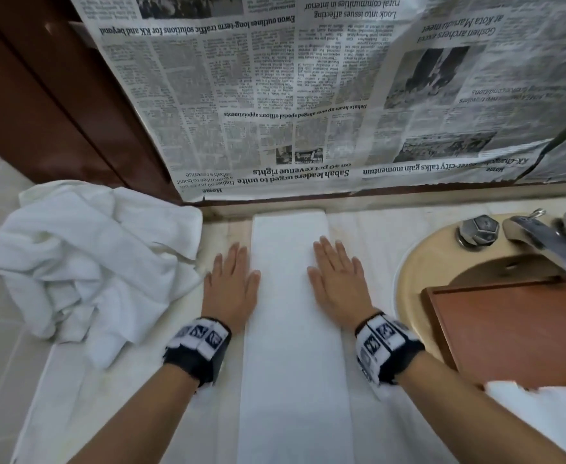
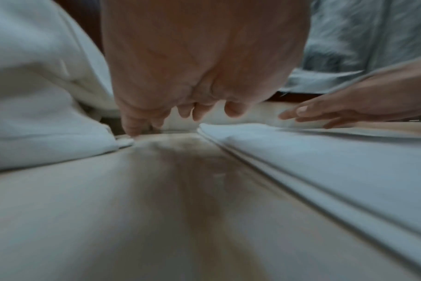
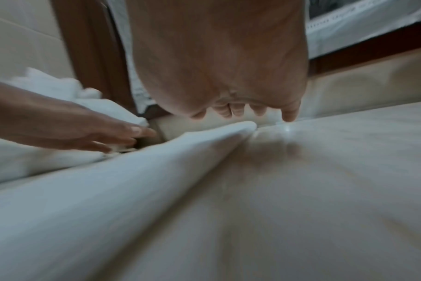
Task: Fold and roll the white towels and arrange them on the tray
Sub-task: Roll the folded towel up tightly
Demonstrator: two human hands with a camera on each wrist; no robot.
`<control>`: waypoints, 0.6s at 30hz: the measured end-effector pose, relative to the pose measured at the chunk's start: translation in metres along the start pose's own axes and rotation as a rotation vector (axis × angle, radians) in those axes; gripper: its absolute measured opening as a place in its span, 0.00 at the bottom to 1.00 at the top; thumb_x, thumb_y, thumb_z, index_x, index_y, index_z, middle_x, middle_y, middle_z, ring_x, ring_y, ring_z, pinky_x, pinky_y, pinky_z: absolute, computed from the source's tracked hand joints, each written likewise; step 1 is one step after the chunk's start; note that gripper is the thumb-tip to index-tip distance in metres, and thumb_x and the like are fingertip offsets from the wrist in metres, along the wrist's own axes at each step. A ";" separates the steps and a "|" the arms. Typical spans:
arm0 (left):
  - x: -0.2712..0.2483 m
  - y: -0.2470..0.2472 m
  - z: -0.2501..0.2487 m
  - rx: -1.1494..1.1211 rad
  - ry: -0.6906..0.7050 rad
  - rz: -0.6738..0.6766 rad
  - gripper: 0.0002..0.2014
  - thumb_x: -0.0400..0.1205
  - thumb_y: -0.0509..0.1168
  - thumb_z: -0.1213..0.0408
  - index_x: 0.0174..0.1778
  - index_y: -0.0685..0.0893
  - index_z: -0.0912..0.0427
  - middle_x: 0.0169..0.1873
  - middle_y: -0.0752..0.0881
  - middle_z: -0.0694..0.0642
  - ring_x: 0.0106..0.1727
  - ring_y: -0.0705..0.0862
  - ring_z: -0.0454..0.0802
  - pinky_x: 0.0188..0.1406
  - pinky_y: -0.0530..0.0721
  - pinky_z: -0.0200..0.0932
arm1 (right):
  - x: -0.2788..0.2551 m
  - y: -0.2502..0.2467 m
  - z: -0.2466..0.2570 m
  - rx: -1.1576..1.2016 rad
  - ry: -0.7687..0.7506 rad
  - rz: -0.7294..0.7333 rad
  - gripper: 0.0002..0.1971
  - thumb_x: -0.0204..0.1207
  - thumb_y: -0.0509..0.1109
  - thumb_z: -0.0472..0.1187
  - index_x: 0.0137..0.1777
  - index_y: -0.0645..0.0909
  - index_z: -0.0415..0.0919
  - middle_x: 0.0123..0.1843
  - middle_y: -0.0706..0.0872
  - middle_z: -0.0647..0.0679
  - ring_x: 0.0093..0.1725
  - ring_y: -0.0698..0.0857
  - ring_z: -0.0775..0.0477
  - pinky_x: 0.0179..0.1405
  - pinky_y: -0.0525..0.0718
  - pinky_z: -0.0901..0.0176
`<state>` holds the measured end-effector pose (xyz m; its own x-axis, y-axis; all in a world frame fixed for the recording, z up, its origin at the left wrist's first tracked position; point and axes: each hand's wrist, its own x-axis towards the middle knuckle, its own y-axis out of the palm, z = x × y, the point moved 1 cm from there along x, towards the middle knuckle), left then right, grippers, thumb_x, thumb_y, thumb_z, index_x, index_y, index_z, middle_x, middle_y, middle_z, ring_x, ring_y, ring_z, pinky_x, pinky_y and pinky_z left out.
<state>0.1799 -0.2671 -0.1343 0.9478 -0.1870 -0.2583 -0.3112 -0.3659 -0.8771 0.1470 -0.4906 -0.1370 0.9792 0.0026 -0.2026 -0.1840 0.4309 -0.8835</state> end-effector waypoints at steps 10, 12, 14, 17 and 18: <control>-0.135 0.062 0.005 0.240 0.158 0.148 0.32 0.86 0.33 0.38 0.88 0.45 0.40 0.87 0.40 0.40 0.88 0.43 0.54 0.82 0.50 0.70 | -0.141 0.060 0.017 -0.185 -0.142 0.081 0.30 0.89 0.45 0.57 0.87 0.59 0.46 0.88 0.57 0.52 0.87 0.56 0.47 0.81 0.54 0.41; -0.129 0.065 0.006 0.250 0.144 0.130 0.31 0.88 0.36 0.38 0.88 0.49 0.42 0.88 0.46 0.42 0.88 0.50 0.56 0.81 0.49 0.70 | -0.133 0.062 0.014 -0.206 -0.117 0.073 0.30 0.88 0.46 0.56 0.87 0.59 0.45 0.88 0.58 0.51 0.87 0.58 0.47 0.80 0.54 0.41; -0.116 0.060 0.000 0.242 0.130 0.127 0.33 0.85 0.32 0.36 0.88 0.42 0.40 0.86 0.38 0.40 0.88 0.43 0.54 0.81 0.41 0.69 | -0.118 0.058 0.012 -0.210 -0.099 0.088 0.32 0.88 0.40 0.58 0.88 0.54 0.46 0.89 0.51 0.53 0.87 0.52 0.49 0.84 0.50 0.40; -0.090 0.056 -0.011 0.249 0.098 0.111 0.32 0.85 0.29 0.37 0.85 0.32 0.38 0.83 0.29 0.38 0.86 0.32 0.51 0.82 0.35 0.68 | -0.089 0.046 0.009 -0.203 -0.127 0.130 0.37 0.80 0.26 0.61 0.88 0.40 0.48 0.87 0.35 0.59 0.86 0.36 0.55 0.86 0.41 0.41; -0.081 0.053 -0.014 0.252 0.084 0.117 0.31 0.87 0.31 0.38 0.85 0.32 0.38 0.84 0.29 0.38 0.86 0.32 0.52 0.82 0.35 0.69 | -0.079 0.042 0.009 -0.208 -0.128 0.133 0.39 0.78 0.24 0.61 0.88 0.38 0.49 0.86 0.33 0.60 0.86 0.34 0.55 0.85 0.39 0.41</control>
<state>0.0858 -0.2839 -0.1539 0.8942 -0.2936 -0.3379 -0.3807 -0.1016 -0.9191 0.0623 -0.4643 -0.1538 0.9458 0.1665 -0.2789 -0.3118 0.2242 -0.9233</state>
